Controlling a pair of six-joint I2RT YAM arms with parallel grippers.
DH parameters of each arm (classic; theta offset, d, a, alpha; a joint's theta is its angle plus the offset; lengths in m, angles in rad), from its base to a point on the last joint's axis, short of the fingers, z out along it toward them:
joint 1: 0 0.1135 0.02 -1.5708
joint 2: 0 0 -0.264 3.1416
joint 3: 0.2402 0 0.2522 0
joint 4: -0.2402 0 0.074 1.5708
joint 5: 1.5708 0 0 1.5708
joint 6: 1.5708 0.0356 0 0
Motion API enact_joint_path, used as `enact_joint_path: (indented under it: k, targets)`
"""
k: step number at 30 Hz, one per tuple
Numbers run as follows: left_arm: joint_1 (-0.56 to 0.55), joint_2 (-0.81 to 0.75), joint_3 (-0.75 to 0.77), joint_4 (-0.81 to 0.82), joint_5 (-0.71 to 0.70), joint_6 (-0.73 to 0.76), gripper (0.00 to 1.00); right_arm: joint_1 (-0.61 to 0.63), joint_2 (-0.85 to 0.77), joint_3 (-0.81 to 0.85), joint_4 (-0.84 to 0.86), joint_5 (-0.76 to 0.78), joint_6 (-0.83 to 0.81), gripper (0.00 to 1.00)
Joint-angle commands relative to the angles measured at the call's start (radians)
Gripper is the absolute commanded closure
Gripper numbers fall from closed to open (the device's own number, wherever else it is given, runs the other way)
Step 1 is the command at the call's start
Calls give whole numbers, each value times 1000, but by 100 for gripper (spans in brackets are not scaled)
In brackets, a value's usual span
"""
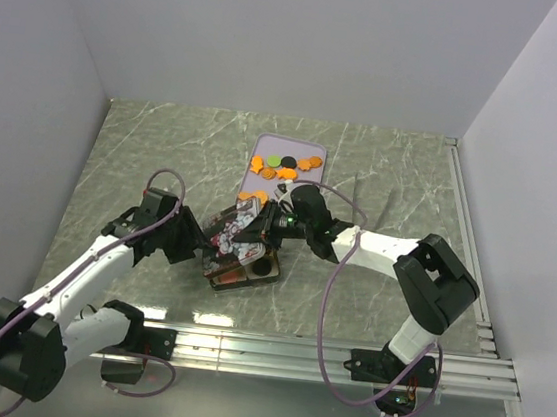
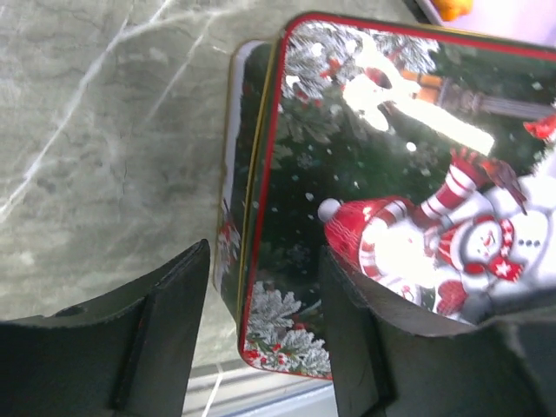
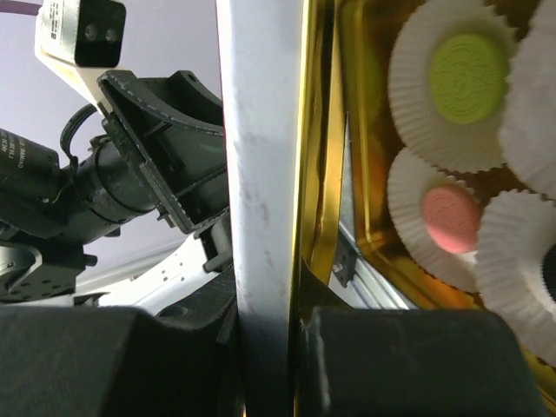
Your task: Pack the cookies
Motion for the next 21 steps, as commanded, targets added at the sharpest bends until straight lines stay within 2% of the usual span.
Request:
enact_joint_path:
  k: [1, 11, 21]
  targets:
    - [5, 44, -33, 70, 6, 1, 42, 8, -22, 6, 83, 5, -16, 100]
    - [8, 128, -81, 276, 65, 41, 44, -16, -62, -57, 46, -3, -54, 100]
    - [8, 98, -141, 437, 124, 5, 42, -71, -197, -125, 61, -6, -65, 100]
